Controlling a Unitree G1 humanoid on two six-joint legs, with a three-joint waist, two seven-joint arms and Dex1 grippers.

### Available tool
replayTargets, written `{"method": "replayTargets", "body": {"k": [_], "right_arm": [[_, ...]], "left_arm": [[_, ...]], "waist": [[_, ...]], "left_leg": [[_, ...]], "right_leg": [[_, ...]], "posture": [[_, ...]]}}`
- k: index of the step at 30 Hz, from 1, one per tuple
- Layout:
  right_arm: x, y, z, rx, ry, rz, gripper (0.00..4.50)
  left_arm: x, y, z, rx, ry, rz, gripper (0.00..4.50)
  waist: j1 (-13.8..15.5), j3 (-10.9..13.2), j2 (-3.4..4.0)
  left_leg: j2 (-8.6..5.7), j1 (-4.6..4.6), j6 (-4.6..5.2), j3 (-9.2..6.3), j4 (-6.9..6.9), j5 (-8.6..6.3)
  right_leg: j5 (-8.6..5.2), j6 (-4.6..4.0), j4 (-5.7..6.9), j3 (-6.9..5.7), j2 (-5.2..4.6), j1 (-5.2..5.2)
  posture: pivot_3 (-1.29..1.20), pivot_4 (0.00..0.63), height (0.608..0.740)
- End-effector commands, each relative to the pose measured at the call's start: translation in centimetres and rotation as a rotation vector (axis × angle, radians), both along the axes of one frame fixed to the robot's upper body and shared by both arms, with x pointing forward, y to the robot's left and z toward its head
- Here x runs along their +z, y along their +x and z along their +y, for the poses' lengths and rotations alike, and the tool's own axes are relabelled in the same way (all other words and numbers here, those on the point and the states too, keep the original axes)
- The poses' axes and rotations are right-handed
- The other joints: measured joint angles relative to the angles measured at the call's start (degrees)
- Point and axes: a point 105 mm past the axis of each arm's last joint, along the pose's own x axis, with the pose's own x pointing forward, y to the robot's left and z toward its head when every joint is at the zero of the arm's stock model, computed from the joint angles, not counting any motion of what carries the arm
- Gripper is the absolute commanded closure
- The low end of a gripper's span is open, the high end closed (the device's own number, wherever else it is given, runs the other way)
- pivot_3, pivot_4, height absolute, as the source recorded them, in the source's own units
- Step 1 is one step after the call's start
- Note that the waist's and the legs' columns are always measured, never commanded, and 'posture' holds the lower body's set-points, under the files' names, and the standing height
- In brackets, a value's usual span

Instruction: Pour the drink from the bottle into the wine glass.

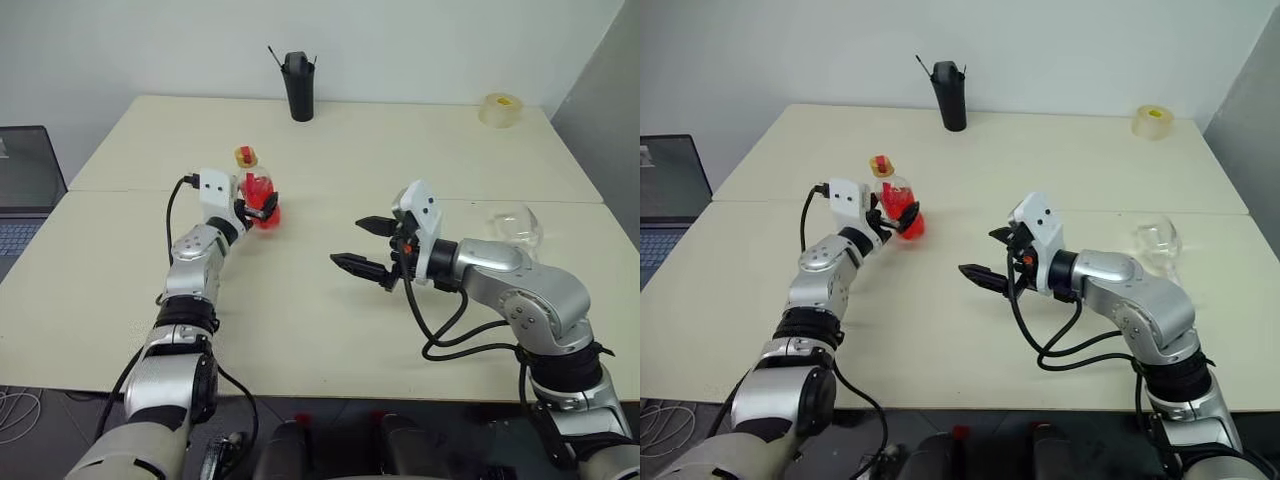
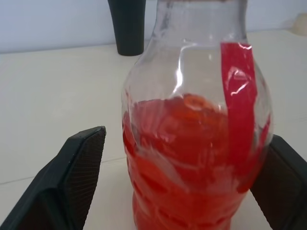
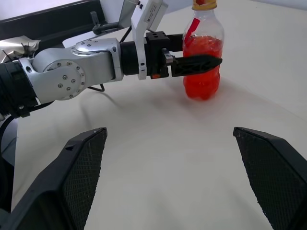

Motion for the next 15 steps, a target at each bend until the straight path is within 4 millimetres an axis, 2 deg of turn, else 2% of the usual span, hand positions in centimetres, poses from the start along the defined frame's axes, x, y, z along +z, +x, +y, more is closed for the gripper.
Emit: {"method": "replayTargets", "body": {"k": [1, 3, 5, 7, 10, 12, 15], "right_arm": [[1.8, 0.0, -0.1, -0.001, 0.013, -0.081, 0.00], [2.1, 0.2, -0.5, -0.016, 0.015, -0.091, 0.00], [2.5, 0.1, -1.1, -0.026, 0.016, -0.100, 0.00], [3.6, 0.0, -1.7, -0.032, 0.045, -0.118, 0.00], [5.3, -0.5, -2.2, -0.026, 0.094, -0.140, 0.00], [6.7, -1.2, -1.6, 0.014, 0.126, -0.161, 0.00], [7.4, -3.6, -0.2, 0.141, 0.125, -0.158, 0.00]], "left_arm": [[1.6, 0.3, -1.2, -0.056, 0.004, -0.068, 0.94], [1.5, 0.3, -0.9, -0.051, 0.008, -0.070, 1.55], [1.5, -0.1, -0.6, -0.073, 0.023, -0.077, 1.91], [2.2, -1.0, -1.1, -0.164, 0.023, -0.096, 2.03], [3.3, -3.2, -3.1, -0.361, 0.060, -0.117, 2.05], [4.0, -5.7, -5.4, -0.555, 0.079, -0.106, 2.06], [3.4, -8.9, -7.5, -0.732, 0.154, -0.054, 2.06]], "waist": [[0.0, 0.0, 0.00], [0.0, 0.0, 0.00], [-0.1, 0.0, 0.00], [-0.2, 0.0, 0.00], [-0.2, 0.0, 0.02], [-0.1, 0.0, 0.02], [-0.2, 0.0, 0.02]], "left_leg": [[0.00, 0.00, 0.00, 0.00, 0.00, 0.00], [0.00, 0.00, 0.00, 0.00, 0.00, 0.00], [0.01, 0.00, 0.00, 0.00, 0.00, 0.00], [0.01, 0.00, 0.00, 0.00, -0.01, 0.00], [0.04, -0.02, -0.14, 0.01, -0.03, 0.08], [0.05, -0.04, -0.14, -0.03, -0.03, 0.08], [0.06, -0.08, -0.14, -0.08, -0.02, 0.08]], "right_leg": [[0.00, 0.00, 0.00, 0.00, 0.00, 0.00], [0.00, 0.00, 0.00, 0.00, 0.00, 0.00], [0.00, 0.00, 0.00, 0.00, 0.01, 0.00], [0.00, 0.00, 0.00, 0.01, 0.01, 0.00], [0.00, 0.00, 0.00, 0.04, 0.02, -0.03], [0.00, 0.00, 0.00, 0.01, 0.02, -0.04], [0.00, 0.00, 0.00, 0.05, 0.01, -0.04]], "posture": [[0.00, 0.150, 0.740], [0.00, 0.150, 0.740], [0.00, 0.150, 0.740], [0.00, 0.150, 0.740], [0.00, 0.150, 0.740], [0.00, 0.150, 0.740], [0.00, 0.150, 0.740]]}}
